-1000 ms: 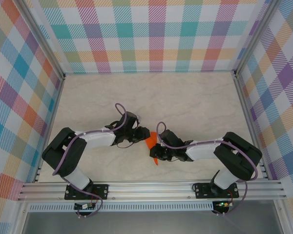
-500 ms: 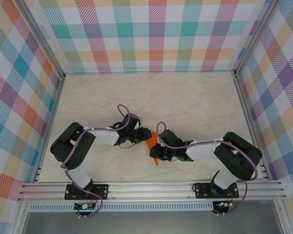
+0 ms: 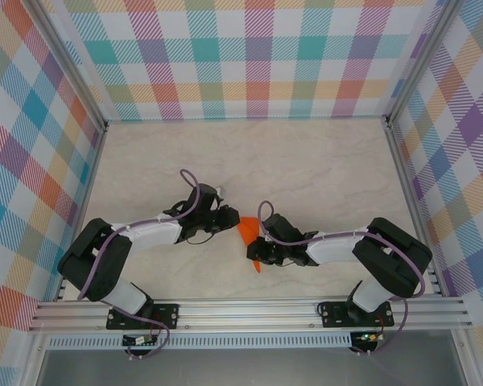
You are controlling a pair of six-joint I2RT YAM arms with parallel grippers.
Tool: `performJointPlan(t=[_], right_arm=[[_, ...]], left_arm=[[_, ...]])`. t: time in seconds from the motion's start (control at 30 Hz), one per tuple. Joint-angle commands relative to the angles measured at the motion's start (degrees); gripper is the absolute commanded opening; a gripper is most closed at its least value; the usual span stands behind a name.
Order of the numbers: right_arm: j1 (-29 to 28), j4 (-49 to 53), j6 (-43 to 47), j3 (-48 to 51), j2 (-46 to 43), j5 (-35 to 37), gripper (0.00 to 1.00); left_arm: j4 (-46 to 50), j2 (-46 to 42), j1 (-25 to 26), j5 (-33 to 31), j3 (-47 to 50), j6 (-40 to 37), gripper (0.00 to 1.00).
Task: Fold a paper plane with a square sheet of paper (pick it up from the middle)
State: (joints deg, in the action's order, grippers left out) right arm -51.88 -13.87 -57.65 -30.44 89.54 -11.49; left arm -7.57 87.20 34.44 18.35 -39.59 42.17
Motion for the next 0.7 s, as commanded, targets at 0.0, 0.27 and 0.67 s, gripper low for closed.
performJointPlan(t=[0.0,0.27,0.67], right_arm=[[-0.42,9.91,0.93,1.88,2.26,1.73,0.2],[-0.42,9.93,1.03,2.07,2.22,1.54,0.2],[-0.45,10.11,1.05,2.43,2.26,1.16,0.2]], left_arm=[[-0.22,0.83,-0.68,0.26,0.42,-0.24,0.18],[-2.7,5.09,-0.8,1.51,-1.45,0.58,0.16],[-4.91,9.27,-0.75,1.74,-3.32,1.53,0.16]])
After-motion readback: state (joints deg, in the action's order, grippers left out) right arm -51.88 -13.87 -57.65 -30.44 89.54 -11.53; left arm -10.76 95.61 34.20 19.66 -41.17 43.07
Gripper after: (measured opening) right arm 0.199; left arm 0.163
